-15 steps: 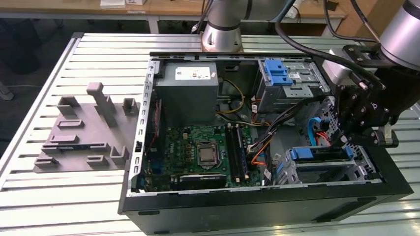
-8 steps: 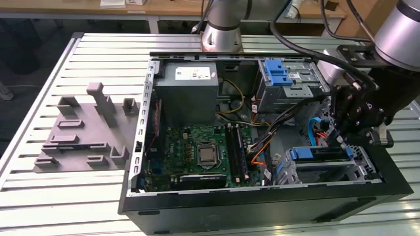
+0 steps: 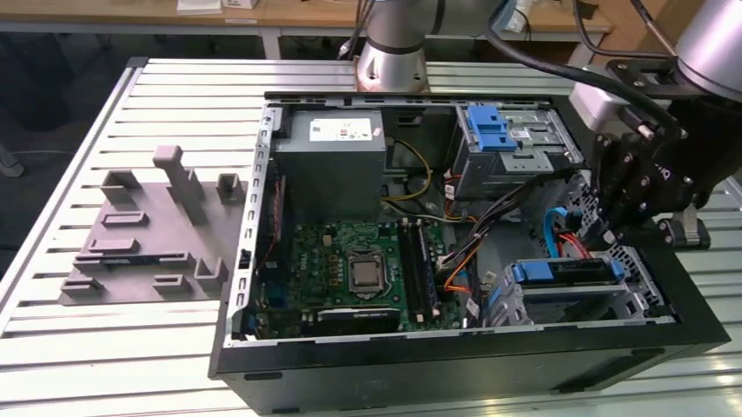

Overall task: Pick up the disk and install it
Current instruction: 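Insert the second disk wire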

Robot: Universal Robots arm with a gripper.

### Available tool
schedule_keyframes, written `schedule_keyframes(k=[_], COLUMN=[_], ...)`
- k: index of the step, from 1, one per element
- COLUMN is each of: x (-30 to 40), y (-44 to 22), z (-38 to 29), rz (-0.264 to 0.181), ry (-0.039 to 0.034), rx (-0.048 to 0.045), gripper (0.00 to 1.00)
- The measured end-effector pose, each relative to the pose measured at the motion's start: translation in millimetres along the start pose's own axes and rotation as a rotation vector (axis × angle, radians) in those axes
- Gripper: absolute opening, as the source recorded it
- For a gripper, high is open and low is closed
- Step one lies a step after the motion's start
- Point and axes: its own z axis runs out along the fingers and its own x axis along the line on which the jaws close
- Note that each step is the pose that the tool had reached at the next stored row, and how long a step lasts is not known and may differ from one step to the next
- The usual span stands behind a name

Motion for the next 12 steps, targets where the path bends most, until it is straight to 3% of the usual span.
schedule_keyframes(k=[8,12], x=[0.7,1.1], y=[13.5,14.1], z=[-1.4,-12.1], rz=[0.000,0.000], ry=[0.0002,-0.0008], rx=[0.0000,0.0000], gripper=[0.11,0.11])
